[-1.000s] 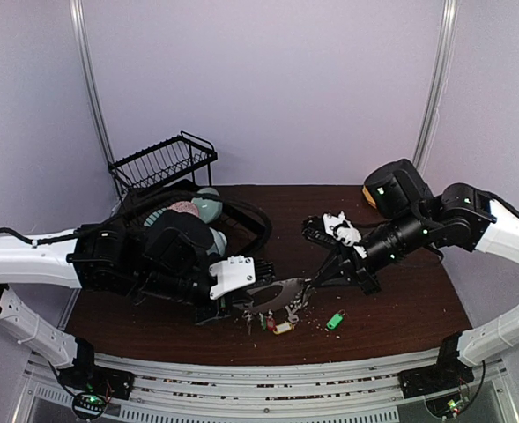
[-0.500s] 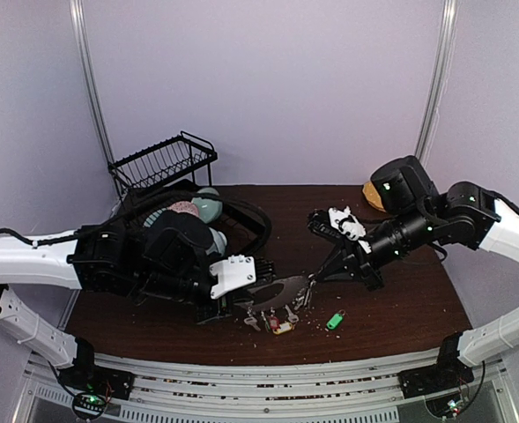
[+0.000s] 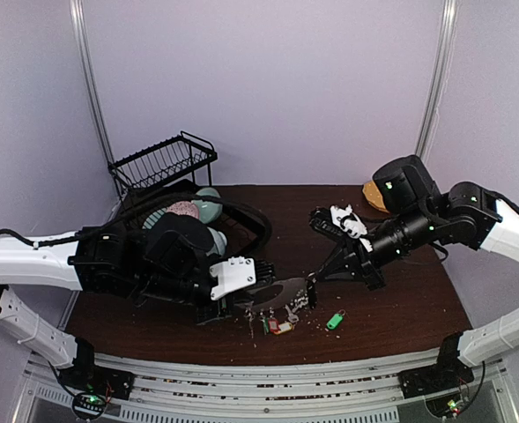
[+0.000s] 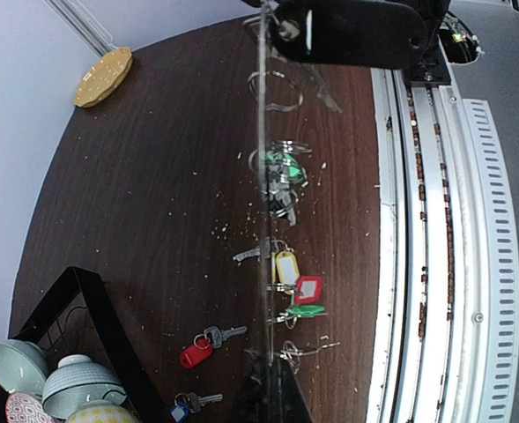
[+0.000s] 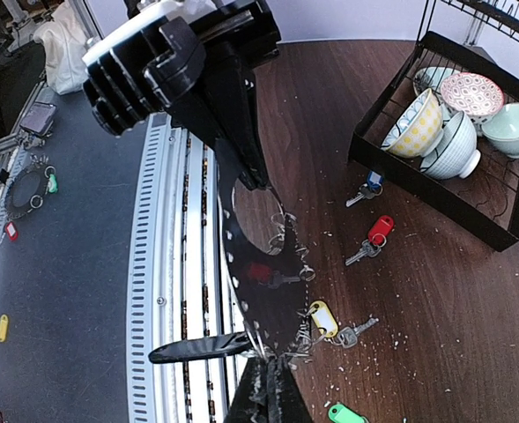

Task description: Put the keys on the keyring

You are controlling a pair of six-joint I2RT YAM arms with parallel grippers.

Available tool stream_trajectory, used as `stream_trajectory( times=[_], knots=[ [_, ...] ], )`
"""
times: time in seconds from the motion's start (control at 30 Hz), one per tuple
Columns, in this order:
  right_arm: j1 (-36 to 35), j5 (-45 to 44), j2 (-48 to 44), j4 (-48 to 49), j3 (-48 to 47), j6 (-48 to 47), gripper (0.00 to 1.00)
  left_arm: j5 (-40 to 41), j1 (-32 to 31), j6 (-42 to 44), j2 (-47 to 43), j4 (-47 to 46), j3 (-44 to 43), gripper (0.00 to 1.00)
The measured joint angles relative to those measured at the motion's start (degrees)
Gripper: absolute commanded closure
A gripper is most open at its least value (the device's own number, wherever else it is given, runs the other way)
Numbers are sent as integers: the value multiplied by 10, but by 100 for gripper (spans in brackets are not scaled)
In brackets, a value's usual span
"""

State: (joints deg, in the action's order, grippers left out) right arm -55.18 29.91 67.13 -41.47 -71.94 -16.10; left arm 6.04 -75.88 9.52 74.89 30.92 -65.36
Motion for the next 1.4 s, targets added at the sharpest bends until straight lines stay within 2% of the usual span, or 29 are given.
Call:
stream_trajectory(
  times=[0.6, 0.9, 1.4],
  knots=[
    [0, -19, 17, 2, 0, 28, 100, 10, 0, 0, 0, 3, 0, 100],
    [3, -39, 6, 43, 21, 74, 100, 27, 0, -8, 0, 1, 0, 100],
    [3, -63, 8, 56, 28, 90, 100, 42, 0, -18, 2, 1, 0, 100]
  ],
)
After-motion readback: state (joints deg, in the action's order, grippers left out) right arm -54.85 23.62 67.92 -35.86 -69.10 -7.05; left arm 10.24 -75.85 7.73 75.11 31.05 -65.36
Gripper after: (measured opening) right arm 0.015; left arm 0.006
